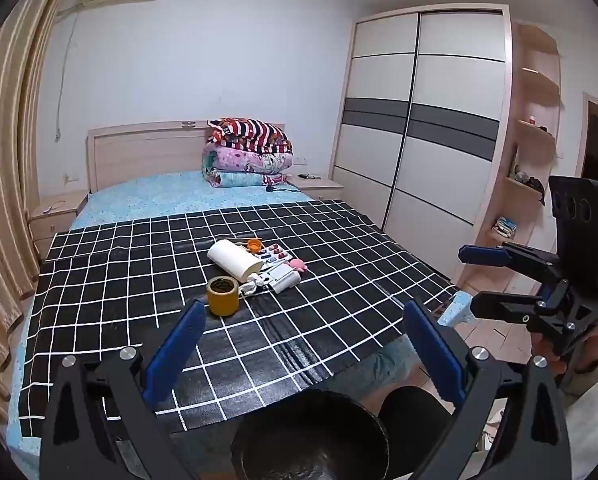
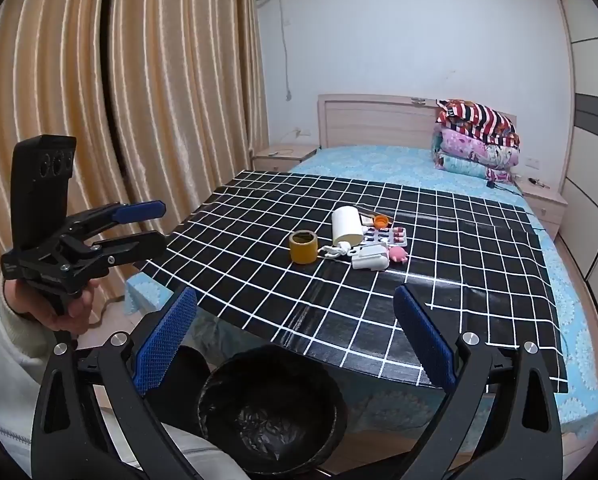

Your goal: Collect trash

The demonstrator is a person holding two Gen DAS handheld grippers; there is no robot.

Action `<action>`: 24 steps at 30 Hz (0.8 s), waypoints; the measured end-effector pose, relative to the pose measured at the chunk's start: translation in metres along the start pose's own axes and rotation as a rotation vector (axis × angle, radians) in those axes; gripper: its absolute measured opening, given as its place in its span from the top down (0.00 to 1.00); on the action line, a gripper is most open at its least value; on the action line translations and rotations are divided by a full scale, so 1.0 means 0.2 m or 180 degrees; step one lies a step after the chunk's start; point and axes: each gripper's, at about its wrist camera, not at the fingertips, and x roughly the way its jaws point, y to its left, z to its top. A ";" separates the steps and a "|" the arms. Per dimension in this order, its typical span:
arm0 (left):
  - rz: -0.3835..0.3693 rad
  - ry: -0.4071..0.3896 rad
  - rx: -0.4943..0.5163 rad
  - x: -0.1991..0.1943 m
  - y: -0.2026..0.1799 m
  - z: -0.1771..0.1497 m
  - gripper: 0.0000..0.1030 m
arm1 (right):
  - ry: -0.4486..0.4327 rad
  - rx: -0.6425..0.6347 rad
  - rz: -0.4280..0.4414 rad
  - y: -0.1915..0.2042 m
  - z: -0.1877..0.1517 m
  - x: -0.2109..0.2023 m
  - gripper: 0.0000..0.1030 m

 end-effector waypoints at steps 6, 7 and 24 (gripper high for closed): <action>0.0026 -0.0030 0.0068 -0.02 -0.01 0.01 0.08 | -0.0011 0.0000 0.0001 0.00 0.00 0.00 0.03; 0.0020 -0.0030 0.0068 -0.02 -0.01 0.02 0.08 | -0.0008 0.0002 0.0002 0.00 0.00 0.00 0.03; 0.0003 -0.0045 0.0062 -0.01 -0.02 0.00 0.08 | -0.0028 -0.0028 -0.0005 0.01 0.00 0.01 0.03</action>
